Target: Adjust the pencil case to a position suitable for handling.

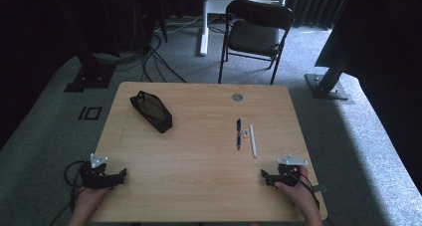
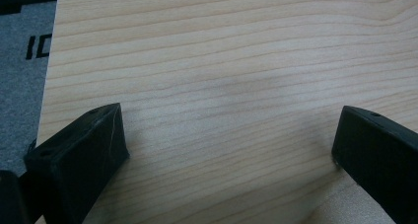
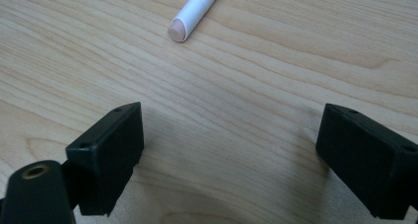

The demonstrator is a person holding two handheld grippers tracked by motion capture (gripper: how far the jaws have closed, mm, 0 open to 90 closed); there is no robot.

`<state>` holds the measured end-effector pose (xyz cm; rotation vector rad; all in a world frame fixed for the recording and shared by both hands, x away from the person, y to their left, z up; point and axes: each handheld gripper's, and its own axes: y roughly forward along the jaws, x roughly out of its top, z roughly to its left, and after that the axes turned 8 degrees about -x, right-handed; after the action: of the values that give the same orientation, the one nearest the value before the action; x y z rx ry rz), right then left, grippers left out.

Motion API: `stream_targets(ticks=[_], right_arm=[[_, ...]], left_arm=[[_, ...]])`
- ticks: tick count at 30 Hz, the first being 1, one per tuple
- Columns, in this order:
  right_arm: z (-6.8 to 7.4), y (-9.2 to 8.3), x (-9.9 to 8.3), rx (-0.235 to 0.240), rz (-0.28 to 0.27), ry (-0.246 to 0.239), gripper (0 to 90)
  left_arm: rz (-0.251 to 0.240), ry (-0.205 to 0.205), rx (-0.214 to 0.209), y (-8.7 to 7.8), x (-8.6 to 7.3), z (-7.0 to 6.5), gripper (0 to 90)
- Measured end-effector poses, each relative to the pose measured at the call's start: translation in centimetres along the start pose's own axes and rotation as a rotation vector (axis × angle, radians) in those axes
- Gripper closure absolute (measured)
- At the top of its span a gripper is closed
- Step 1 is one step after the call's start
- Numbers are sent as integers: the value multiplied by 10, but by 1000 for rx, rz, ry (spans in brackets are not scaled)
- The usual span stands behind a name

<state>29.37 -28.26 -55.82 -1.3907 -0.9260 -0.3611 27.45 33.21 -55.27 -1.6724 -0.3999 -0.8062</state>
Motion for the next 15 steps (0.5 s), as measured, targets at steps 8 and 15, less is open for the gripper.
stream_targets(ticks=[8,15], right_arm=[[0,0,0,0,0,0,106],[0,0,0,-3,1,3,107]], left_arm=[[0,0,0,0,0,0,4],[0,0,0,0,0,0,4]])
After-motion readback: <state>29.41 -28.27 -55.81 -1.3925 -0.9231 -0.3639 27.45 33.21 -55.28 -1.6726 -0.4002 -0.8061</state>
